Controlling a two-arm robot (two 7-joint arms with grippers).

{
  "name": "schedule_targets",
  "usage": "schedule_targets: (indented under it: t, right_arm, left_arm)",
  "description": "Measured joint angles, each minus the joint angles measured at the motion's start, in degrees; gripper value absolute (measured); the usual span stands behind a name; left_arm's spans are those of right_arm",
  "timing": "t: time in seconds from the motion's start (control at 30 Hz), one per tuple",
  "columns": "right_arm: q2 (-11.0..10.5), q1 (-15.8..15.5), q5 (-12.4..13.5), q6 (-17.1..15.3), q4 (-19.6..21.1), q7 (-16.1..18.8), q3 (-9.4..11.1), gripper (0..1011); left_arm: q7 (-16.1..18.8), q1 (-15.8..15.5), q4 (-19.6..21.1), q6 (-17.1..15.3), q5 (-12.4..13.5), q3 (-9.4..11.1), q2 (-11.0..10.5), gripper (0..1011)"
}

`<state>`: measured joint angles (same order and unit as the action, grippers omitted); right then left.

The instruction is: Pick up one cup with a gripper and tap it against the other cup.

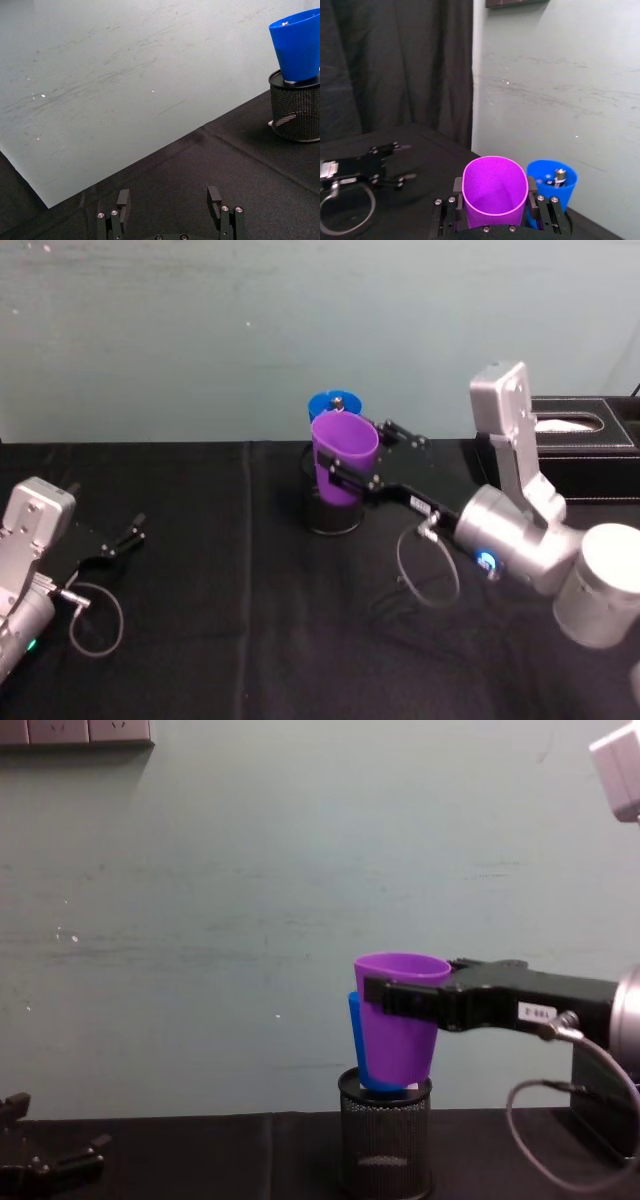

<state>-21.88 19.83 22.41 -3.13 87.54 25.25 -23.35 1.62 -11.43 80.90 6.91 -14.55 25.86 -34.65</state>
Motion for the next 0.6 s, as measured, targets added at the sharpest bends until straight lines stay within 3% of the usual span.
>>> schedule_targets:
  t: [0.3, 0.6]
  right_arm:
    - [-2.08, -7.39, -0.39, 2.95, 5.2, -1.15, 0.53, 718]
    - [-2.31, -13.91, -4.18, 7.49, 6.42, -3.13, 0.63, 718]
  left_arm:
    - [0.0, 0.0, 0.0, 0.0, 0.0, 0.0, 0.0, 1000]
    - [0.0, 0.0, 0.0, 0.0, 0.0, 0.0, 0.0, 1000]
